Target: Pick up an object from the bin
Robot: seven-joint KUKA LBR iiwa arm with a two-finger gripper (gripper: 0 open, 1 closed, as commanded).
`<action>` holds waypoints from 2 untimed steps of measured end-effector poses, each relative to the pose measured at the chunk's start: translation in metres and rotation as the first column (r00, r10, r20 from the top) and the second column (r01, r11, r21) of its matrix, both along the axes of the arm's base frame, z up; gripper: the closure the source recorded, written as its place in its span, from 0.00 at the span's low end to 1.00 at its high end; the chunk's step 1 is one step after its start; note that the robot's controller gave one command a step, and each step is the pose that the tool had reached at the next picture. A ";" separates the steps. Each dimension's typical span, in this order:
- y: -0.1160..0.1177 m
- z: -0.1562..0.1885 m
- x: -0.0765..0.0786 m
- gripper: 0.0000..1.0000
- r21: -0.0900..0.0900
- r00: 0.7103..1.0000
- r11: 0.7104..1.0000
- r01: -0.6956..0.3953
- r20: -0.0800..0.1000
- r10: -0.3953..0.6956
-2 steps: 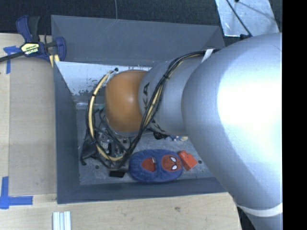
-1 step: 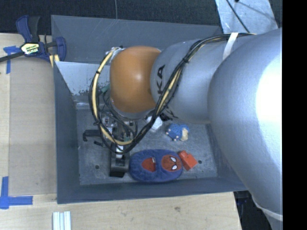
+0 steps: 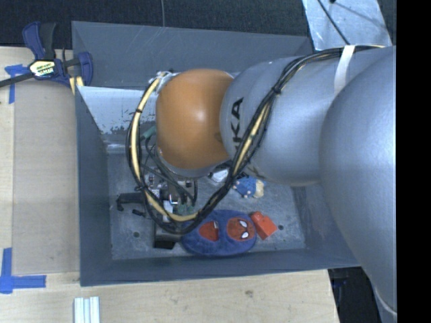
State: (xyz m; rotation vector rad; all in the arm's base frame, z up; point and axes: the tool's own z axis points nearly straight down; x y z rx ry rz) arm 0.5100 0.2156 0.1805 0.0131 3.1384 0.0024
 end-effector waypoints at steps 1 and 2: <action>0.009 0.081 -0.024 1.00 0.003 1.000 1.000 -0.006 0.006 0.006; 0.006 0.192 -0.021 1.00 0.000 0.972 0.972 -0.236 0.008 0.236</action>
Offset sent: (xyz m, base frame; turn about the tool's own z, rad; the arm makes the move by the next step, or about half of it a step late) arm -0.0251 0.0075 0.0761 -0.0030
